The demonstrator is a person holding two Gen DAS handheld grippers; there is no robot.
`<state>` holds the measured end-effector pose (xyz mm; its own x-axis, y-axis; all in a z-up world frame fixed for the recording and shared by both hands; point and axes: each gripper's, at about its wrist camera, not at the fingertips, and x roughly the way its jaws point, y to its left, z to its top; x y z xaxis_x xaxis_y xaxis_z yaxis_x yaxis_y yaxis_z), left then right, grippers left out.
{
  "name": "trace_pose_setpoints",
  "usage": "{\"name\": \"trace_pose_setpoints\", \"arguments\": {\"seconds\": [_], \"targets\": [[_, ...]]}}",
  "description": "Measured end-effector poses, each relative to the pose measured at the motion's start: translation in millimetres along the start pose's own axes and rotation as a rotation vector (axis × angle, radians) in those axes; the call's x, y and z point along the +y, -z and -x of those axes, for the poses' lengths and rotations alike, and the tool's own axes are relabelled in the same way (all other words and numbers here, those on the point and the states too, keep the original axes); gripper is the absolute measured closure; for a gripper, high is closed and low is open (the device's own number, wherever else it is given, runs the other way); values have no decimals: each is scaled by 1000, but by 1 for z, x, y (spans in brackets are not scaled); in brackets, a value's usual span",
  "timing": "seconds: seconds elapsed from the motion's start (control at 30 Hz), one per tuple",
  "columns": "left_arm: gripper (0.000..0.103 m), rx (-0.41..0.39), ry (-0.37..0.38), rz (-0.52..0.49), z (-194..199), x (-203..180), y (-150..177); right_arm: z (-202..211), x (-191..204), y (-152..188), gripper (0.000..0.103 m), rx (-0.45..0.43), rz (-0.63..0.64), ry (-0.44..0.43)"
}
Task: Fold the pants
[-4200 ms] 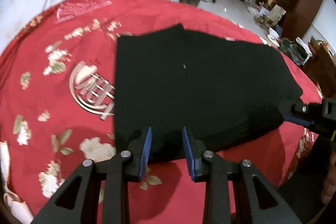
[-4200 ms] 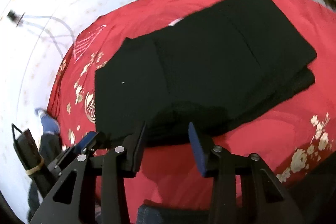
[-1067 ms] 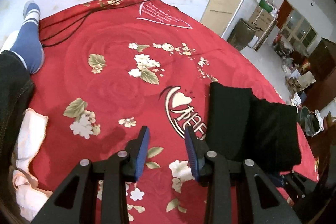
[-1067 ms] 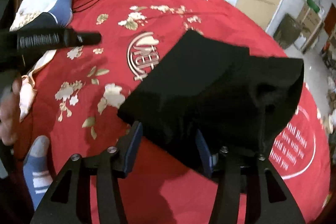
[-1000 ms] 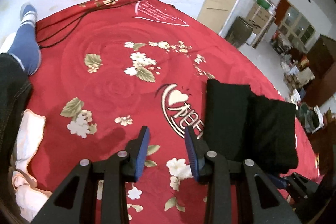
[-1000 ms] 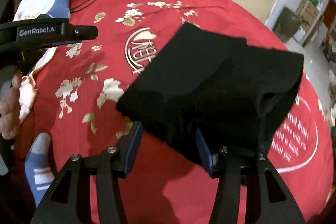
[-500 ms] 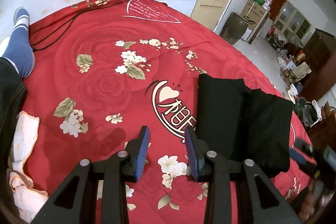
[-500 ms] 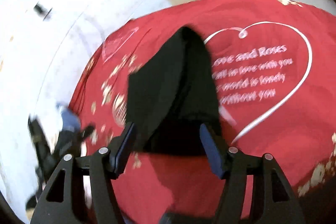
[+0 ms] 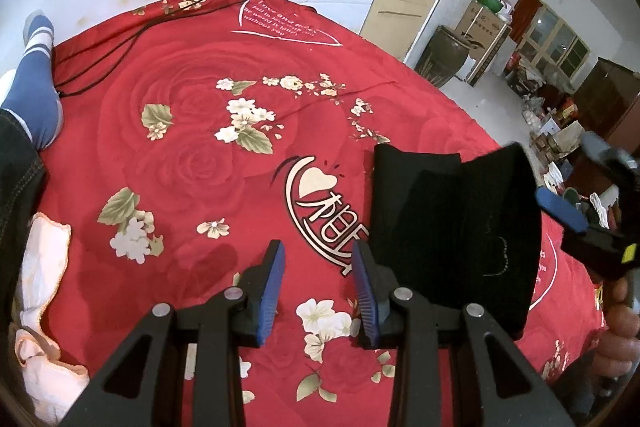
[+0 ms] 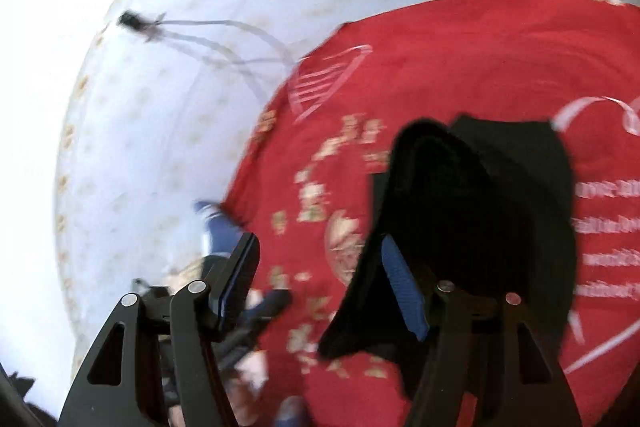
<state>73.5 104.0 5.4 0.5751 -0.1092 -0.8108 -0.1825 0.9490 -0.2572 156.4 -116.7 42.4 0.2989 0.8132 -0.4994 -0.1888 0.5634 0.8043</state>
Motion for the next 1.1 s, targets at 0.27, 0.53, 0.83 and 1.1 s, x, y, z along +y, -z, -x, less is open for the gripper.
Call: {"name": "trace_pose_setpoints", "arguments": {"seconds": [0.27,0.53,0.83,1.1], "targets": [[66,12,9,-14,-6,-1,1,26,-20,9,38,-86,-85,-15],[56,64,107,-10,-32,-7,9,31,-47,30,40,-59,-28,295],[57,87,168,-74,-64,-36,12,25,-82,37,40,-2,12,591],[92,62,132,-132,-40,-42,18,20,-90,39,82,55,19,606]]}}
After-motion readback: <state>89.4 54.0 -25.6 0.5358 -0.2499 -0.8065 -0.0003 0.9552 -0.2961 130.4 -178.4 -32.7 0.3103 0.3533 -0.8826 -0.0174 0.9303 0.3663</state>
